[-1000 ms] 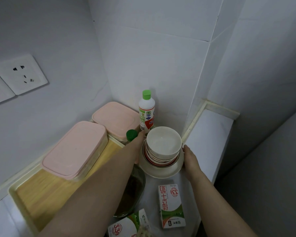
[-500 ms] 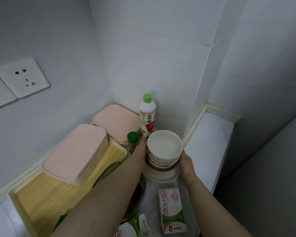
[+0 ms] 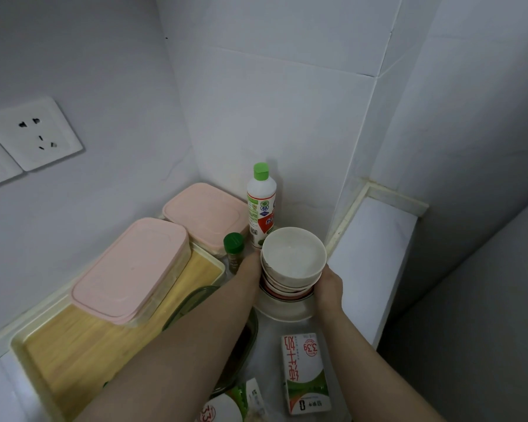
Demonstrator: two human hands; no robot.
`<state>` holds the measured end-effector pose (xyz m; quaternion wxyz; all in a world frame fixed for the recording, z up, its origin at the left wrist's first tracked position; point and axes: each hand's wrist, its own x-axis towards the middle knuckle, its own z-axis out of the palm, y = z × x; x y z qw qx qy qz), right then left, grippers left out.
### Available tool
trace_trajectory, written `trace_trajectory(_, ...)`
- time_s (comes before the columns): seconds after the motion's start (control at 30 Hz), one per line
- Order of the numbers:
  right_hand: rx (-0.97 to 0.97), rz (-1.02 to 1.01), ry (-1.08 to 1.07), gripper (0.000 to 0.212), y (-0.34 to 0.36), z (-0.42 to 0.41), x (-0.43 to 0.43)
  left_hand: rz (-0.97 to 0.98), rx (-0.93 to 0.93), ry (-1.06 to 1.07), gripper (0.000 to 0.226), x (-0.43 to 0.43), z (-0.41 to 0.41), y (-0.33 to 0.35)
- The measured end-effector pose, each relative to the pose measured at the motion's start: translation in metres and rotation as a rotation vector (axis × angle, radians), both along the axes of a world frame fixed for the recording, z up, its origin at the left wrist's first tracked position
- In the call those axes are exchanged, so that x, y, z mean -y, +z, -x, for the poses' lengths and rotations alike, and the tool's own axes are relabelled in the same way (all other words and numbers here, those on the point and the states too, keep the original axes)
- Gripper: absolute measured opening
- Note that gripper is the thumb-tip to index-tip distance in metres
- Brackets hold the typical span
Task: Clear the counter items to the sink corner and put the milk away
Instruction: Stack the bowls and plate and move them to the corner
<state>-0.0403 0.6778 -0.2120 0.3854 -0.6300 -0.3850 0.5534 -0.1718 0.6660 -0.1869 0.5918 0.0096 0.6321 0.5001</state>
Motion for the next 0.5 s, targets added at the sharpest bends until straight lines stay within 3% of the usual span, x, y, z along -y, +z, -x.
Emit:
trace_trajectory(0.33,-0.060,-0.025,-0.064,0.035,0.031,-0.003,-0.010,-0.166,-0.021,-0.052,0.029,-0.001,0.003,0.020)
trace_trajectory(0.4,-0.064,-0.023,-0.057,0.033,0.040,-0.005,-0.010,-0.198,-0.096,-0.076,0.048,0.001,0.004,0.026)
trace_trajectory(0.5,-0.083,-0.028,-0.051,0.029,0.052,-0.006,-0.006,-0.184,-0.171,-0.069,0.084,-0.019,0.022,-0.018)
